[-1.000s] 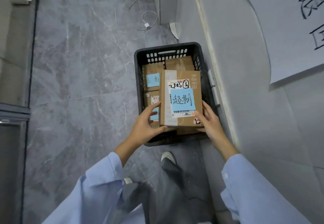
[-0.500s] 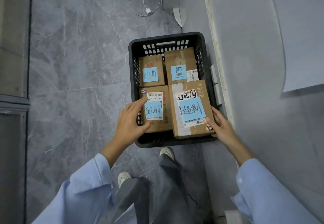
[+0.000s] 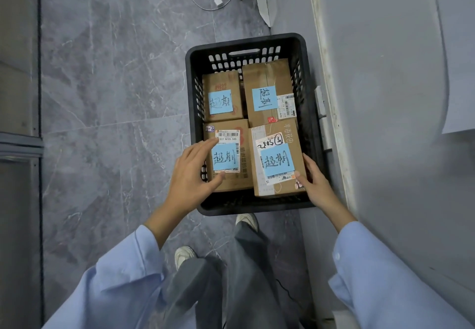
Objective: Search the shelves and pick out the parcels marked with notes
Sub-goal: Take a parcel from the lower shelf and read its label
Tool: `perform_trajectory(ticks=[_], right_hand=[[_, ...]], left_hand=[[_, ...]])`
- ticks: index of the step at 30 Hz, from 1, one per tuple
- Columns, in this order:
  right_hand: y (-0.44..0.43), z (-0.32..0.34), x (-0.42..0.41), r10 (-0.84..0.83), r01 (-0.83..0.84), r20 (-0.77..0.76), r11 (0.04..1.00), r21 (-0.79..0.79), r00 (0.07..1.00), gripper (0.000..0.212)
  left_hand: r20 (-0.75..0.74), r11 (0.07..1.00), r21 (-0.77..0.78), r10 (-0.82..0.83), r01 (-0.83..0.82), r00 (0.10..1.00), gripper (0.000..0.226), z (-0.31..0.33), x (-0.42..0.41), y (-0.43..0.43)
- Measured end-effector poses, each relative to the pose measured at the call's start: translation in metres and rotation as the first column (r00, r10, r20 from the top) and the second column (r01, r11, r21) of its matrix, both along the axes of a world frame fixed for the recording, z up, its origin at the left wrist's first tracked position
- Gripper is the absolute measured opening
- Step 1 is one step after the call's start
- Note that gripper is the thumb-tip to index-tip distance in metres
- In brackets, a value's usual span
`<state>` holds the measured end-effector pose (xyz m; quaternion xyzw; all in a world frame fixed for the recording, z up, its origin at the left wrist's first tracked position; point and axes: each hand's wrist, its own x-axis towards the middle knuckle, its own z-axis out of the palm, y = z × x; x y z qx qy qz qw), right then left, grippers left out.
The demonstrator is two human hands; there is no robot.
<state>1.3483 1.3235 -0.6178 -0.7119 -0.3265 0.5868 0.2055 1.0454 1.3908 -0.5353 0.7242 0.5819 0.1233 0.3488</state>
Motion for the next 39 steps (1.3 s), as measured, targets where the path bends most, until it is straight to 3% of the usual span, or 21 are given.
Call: perform_trajectory(ticks=[7, 17, 24, 27, 31, 39], right_hand=[[-0.013, -0.021, -0.007, 0.055, -0.073, 0.245, 0.995, 0.069, 0.968, 0.067], [-0.016, -0.003, -0.011, 0.123, -0.204, 0.380, 0.962, 0.181, 0.917, 0.064], [0.033, 0.042, -0.048, 0.271, -0.401, 0.527, 0.904, 0.149, 0.806, 0.061], [0.058, 0.072, -0.087, 0.358, -0.540, 0.570, 0.821, 0.184, 0.739, 0.063], [0.093, 0.109, -0.162, 0.463, -0.741, 0.658, 0.634, 0.221, 0.593, 0.064], [0.108, 0.201, -0.362, 0.567, -0.929, 0.737, 0.265, 0.258, 0.367, 0.068]], left_hand=[[-0.040, 0.999, 0.017, -0.040, 0.041, 0.998, 0.071, -0.002, -0.003, -0.007], [-0.121, 0.999, 0.021, -0.042, 0.044, 0.992, 0.070, 0.000, -0.010, -0.018], [-0.211, 0.995, 0.096, 0.060, -0.041, 0.976, 0.068, 0.022, -0.042, -0.022], [-0.228, 0.983, 0.139, 0.154, -0.124, 0.962, 0.070, 0.039, -0.070, -0.029], [-0.289, 0.943, 0.205, 0.315, -0.263, 0.904, 0.072, 0.067, -0.127, -0.045], [-0.339, 0.756, 0.315, 0.655, -0.574, 0.675, 0.070, 0.148, -0.274, -0.121]])
